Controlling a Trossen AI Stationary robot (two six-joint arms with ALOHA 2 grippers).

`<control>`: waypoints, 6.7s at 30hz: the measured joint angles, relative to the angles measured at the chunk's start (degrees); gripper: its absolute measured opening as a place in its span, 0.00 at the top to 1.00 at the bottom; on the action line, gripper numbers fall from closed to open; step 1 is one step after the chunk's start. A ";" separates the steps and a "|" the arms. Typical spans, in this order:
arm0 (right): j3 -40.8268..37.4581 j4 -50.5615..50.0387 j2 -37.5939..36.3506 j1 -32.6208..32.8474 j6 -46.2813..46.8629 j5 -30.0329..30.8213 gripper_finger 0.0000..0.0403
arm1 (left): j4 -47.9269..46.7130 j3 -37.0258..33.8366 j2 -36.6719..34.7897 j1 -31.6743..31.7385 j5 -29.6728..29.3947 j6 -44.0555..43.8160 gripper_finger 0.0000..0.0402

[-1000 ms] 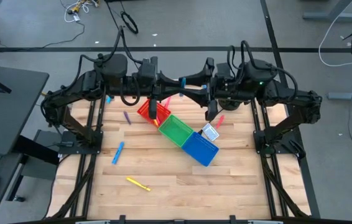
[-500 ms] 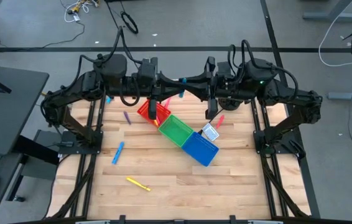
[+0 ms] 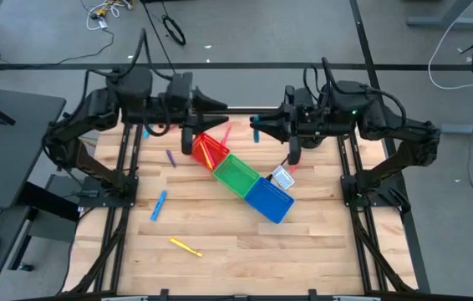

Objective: Pick & Place Markers
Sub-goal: Put the blue pen into the blue bin, then put the pink pen into the blue bin

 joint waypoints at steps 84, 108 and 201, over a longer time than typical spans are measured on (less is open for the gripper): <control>-19.47 -43.79 17.53 1.13 27.08 -1.28 0.95 | -10.34 0.00 -1.33 0.27 0.04 -1.32 0.61; -25.40 -30.65 28.85 3.06 24.13 -5.01 0.95 | -9.81 0.00 -1.31 0.27 0.04 -1.33 0.61; -25.75 -45.06 -3.74 3.78 31.69 -5.53 0.62 | -11.78 0.00 -1.31 0.97 0.48 0.61 0.55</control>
